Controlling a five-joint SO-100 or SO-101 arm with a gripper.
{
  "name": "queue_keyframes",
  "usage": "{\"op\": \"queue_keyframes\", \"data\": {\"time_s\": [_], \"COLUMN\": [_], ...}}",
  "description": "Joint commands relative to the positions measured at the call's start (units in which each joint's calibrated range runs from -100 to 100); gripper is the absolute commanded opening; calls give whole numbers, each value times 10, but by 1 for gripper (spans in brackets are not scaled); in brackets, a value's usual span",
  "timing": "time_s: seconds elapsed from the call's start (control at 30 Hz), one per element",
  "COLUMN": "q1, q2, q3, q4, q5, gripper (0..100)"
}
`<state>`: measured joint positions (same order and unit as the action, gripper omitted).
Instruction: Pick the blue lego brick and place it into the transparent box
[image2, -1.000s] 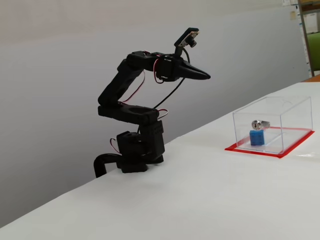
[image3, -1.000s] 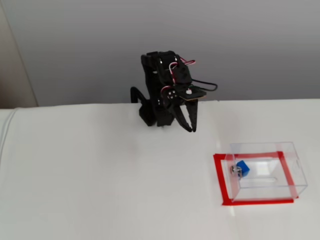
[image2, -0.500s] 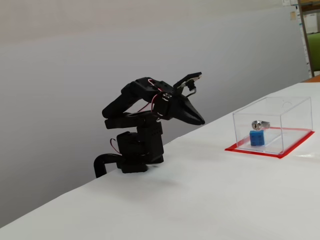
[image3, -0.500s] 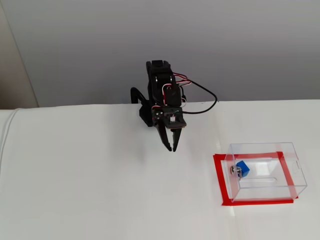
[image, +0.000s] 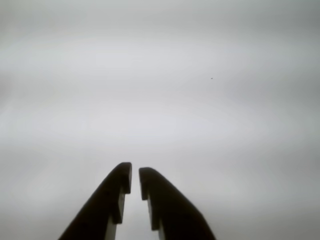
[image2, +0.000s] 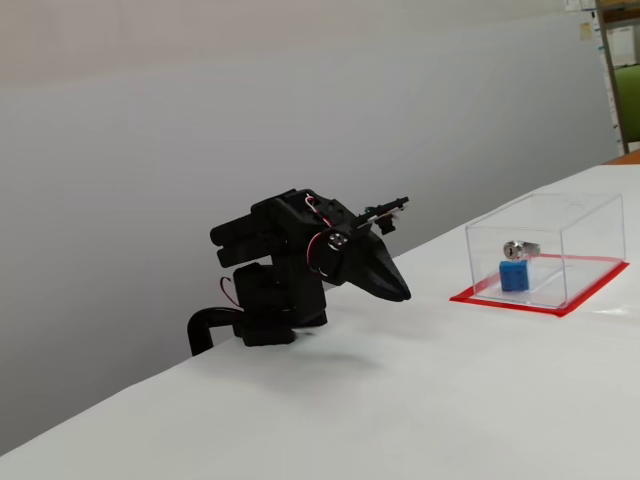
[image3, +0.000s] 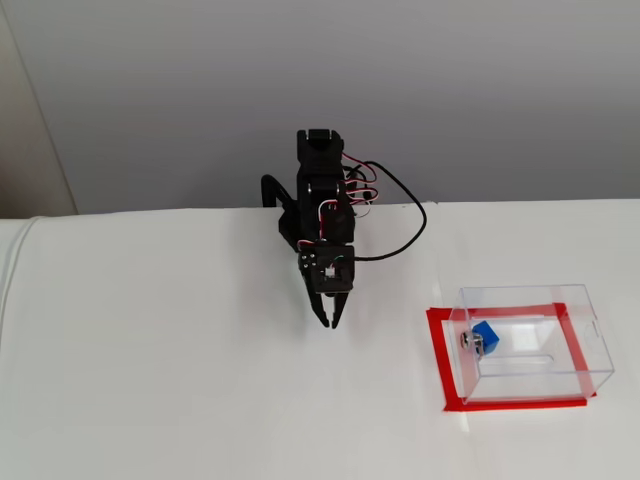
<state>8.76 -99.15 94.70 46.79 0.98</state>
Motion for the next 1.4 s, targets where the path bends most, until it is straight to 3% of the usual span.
{"op": "queue_keyframes", "data": {"time_s": [0.0, 1.37], "q1": [2, 11], "q2": [-8, -6], "q3": [25, 48], "q4": [-8, 39], "q5": [-1, 2], "gripper": [2, 1]}}
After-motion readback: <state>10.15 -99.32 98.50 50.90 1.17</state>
